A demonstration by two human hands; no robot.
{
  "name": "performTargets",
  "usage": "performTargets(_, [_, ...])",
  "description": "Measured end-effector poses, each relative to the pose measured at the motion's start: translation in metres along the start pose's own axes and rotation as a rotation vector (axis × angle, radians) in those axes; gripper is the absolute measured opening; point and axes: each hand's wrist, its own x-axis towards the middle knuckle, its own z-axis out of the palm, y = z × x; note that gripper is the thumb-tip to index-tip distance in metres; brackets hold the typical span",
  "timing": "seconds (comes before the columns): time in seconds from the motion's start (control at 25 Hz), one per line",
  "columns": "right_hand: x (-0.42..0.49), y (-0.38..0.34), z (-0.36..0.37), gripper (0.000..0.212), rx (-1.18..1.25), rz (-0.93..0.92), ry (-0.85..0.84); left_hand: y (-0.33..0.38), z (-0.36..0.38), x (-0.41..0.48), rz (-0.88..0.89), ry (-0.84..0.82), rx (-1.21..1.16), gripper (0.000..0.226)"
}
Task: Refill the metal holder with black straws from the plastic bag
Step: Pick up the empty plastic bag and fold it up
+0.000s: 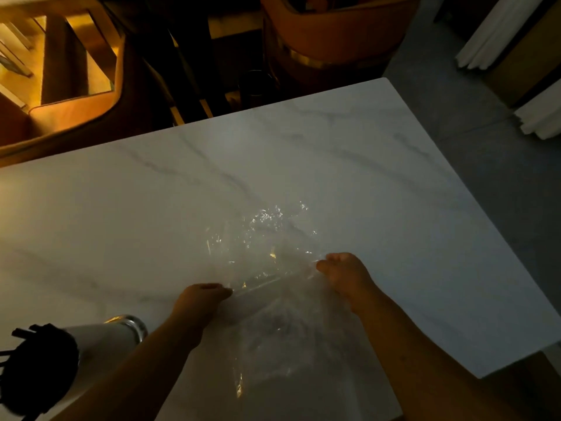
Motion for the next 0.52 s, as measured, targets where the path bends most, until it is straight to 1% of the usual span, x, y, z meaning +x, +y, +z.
performTargets(0.04, [0.0, 0.001, -0.002, 0.039, -0.03, 0.006, -0.021, 0.001, -0.002, -0.004, -0.017, -0.012, -0.027, 0.023])
performTargets(0.08, [-0.003, 0.001, -0.005, 0.032, -0.06, 0.003, -0.034, 0.002, -0.005, -0.008, -0.019, -0.018, -0.045, 0.018])
performTargets(0.16, [-0.01, 0.003, -0.013, 0.021, -0.072, -0.029, -0.022, 0.005, -0.014, -0.019, 0.005, -0.052, -0.049, 0.018])
performTargets(0.24, [-0.02, 0.004, -0.024, 0.016, 0.009, -0.047, 0.002, 0.011, -0.024, -0.031, -0.003, -0.131, -0.106, 0.021])
performTargets(0.32, [-0.029, 0.004, -0.036, 0.017, 0.176, -0.034, -0.013, 0.02, -0.032, -0.042, 0.003, -0.196, -0.165, 0.023])
performTargets(0.4, [-0.041, -0.004, -0.045, 0.016, 0.396, -0.028, -0.047, 0.03, -0.041, -0.057, 0.075, -0.265, -0.192, 0.033])
performTargets(0.48, [-0.055, -0.014, -0.054, 0.022, 0.575, -0.062, -0.061, 0.038, -0.051, -0.072, 0.136, -0.321, -0.254, 0.059])
performTargets(0.52, [-0.064, -0.02, -0.059, 0.031, 0.63, -0.094, -0.067, 0.042, -0.057, -0.08, 0.174, -0.316, -0.277, 0.072])
